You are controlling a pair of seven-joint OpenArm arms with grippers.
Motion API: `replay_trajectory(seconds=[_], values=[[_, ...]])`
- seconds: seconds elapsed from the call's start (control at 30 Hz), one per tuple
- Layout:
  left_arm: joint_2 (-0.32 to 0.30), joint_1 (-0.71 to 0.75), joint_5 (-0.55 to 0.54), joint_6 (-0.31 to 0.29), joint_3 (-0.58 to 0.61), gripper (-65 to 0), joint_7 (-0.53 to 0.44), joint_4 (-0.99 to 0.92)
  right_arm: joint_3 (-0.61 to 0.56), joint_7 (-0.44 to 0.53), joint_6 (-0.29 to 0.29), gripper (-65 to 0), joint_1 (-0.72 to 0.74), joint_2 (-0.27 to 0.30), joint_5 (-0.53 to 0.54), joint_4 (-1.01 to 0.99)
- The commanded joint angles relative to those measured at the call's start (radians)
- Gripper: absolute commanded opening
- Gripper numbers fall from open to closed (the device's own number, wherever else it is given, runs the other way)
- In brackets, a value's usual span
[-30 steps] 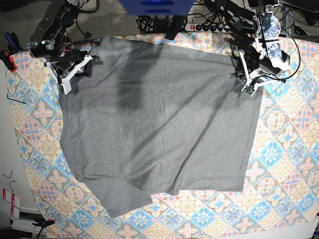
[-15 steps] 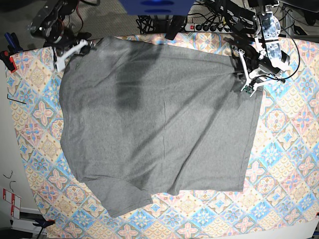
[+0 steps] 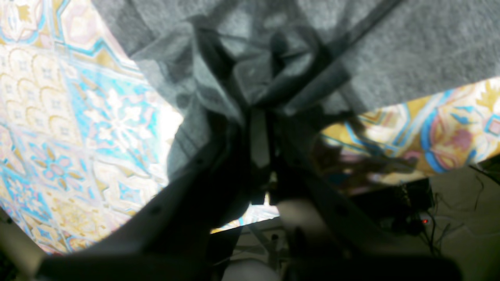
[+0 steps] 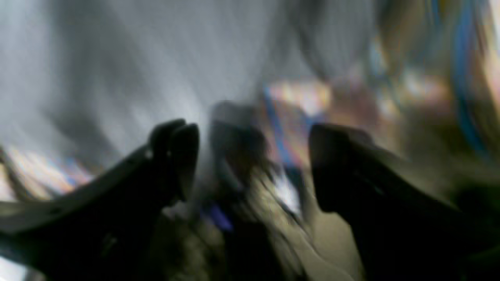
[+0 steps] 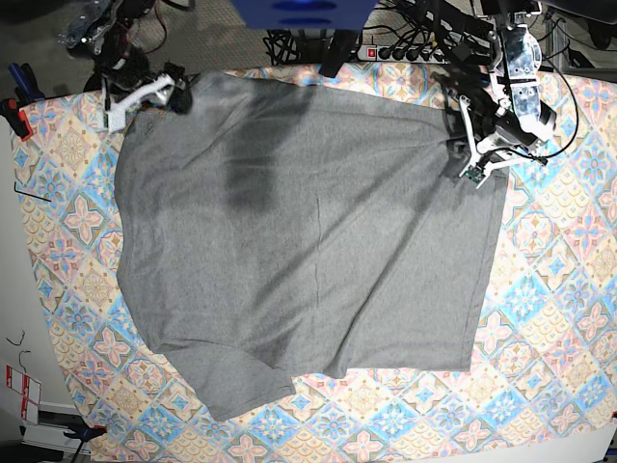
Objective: Fold the T-shirt properly
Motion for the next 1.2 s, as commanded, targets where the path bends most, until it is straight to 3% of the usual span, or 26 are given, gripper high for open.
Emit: replay_trajectory(seconds=[0.0,0.33,0.4,0.47,0.6,0.63,0.7,0.83,0.93,1.17], values=[[-0.009,-0.007,0.000,0.005,-0.004,-62.3,-0.004,0.016,-0.009,-0.033,0.002,-22.1,0.002,-0.007,-0.020,-0.014],[-0.009,-0.007,0.000,0.005,-0.004,-62.3,-0.005,0.016,-0.132,-0.029,0.002,-22.3,0.068,-0.007,-0.022,-0.074],[-0.009,-0.007,0.000,0.005,-0.004,-62.3,-0.005,0.016,-0.161,-0.029,0.002,-25.4,0.064,-0.007,-0.022,-0.062],[-0.009,-0.005,0.000,0.005,-0.004,-62.3,-0.005,0.016,-0.178,-0.029,0.002,-33.9,0.062,-0.007,-0.022,-0.040],[-0.009,-0.004,0.000,0.005,-0.004,-62.3,-0.005,0.016,-0.149,-0.035,0.002,-65.0,0.061,-0.007,-0.023,0.001],[-0.009,-0.004,0.000,0.005,-0.004,-62.3,-0.005,0.016,-0.147,-0.035,0.002,-65.0,0.061,-0.007,-0.023,0.012],[-0.009,-0.002,0.000,0.005,-0.004,-62.3,-0.005,0.016,-0.144,-0.032,-0.059,-62.6,0.059,-0.007,-0.025,0.049],[-0.009,-0.002,0.000,0.005,-0.002,-62.3,-0.005,0.016,-0.146,-0.027,-0.140,-63.6,0.047,-0.007,-0.026,0.178],[-0.009,-0.008,0.000,0.005,0.005,-62.3,-0.005,0.016,-0.155,-0.035,-0.238,-63.6,0.047,-0.007,-0.026,0.310],[-0.005,-0.048,0.001,0.005,0.064,-62.6,0.003,0.017,-0.290,-0.056,-0.304,-63.6,0.056,0.011,-0.026,0.333]])
